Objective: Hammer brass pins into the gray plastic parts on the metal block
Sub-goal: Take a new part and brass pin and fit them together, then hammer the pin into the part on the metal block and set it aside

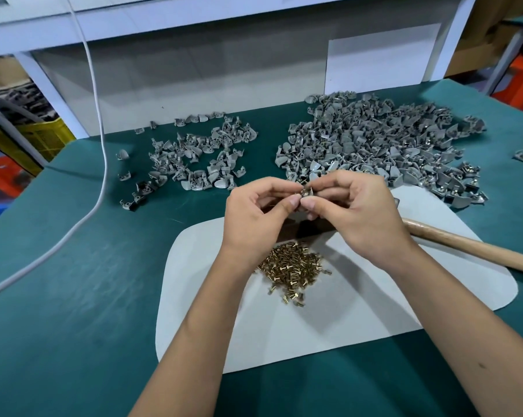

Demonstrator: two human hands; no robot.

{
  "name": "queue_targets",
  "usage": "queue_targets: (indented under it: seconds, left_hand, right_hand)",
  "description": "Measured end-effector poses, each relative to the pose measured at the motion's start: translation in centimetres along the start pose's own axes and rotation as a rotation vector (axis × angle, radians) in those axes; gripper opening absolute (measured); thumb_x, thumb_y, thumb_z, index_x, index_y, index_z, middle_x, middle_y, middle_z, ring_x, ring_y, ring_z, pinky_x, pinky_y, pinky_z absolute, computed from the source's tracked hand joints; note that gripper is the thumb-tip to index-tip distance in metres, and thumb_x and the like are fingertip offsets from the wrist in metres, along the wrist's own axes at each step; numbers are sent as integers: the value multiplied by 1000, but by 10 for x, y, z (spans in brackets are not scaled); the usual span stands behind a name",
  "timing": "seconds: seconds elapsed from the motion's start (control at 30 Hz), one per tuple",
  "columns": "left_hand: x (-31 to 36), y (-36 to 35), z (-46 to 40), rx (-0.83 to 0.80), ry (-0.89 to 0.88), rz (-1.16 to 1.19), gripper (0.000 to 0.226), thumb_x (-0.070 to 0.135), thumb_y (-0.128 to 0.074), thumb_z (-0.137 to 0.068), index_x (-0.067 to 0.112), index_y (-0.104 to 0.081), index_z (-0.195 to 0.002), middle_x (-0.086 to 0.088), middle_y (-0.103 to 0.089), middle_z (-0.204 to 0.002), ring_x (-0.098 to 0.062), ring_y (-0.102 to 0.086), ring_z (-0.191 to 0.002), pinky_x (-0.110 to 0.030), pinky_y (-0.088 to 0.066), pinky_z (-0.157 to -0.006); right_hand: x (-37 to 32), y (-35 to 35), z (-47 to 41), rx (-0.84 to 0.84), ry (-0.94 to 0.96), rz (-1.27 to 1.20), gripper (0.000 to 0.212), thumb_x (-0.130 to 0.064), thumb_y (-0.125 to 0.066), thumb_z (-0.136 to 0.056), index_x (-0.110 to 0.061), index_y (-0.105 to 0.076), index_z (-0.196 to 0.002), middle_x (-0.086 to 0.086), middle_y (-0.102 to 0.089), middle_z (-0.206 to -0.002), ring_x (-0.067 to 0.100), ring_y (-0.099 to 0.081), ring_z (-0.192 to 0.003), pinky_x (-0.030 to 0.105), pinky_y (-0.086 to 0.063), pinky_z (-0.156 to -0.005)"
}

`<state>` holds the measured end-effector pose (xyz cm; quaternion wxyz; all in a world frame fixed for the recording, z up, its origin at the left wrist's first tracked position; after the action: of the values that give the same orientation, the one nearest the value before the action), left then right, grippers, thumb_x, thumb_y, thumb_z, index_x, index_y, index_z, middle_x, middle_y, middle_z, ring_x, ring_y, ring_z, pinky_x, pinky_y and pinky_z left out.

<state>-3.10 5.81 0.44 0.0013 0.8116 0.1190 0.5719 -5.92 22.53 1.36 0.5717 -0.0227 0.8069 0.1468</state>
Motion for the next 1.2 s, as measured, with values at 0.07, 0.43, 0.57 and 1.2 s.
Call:
queue_targets:
  seconds: [0.07,0.43,0.57,1.2]
  left_hand:
    - [-1,1,-1,20,-4,-36,24,-2,-75,-87,21,-78,-92,-1,-79,-88,-20,-76,-86,-39,-60,-84]
    - [-8,10,-2,98,-55,-528,10,21,-84,-81,26,-79,-89,15,-73,-89,-14,-59,-105,-38,-51,-93]
    - [-9,11,-1,98,-62,-533,9,20,-84,-82,25,-77,-79,14,-74,-90,-14,-55,-105,-35,-45,-97]
    - [-7,7,-3,108,-105,-628,12,8,-82,-79,20,-78,-77,9,-76,-89,-17,-58,-102,-7,-33,-90]
  right_hand:
    - [-5,10,0,-15,5,64,20,-12,-81,-86,-15,-73,-105,-2,-78,-80,14,-76,-75,27,-60,-74]
    - [7,114,1,-326,-388,1088,24,-34,-85,-79,-23,-67,-89,-6,-69,-82,17,-64,-77,37,-53,-75]
    - [11,107,1,-286,-301,1101,15,-25,-74,-91,-19,-64,-82,-1,-66,-77,18,-60,-72,40,-51,-69]
    - [-54,18,-20,40,215,851,21,-36,-47,-106,-20,-57,-99,1,-60,-73,20,-52,-57,31,-37,-53]
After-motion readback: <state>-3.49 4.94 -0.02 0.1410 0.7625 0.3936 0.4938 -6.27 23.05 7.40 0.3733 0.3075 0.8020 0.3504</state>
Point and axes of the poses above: each hand's wrist, its own z-axis away from the middle knuckle, its own y-axis out of the back of the hand, x = y × z, the point moved 1 cm from there along -z, towards the middle knuckle
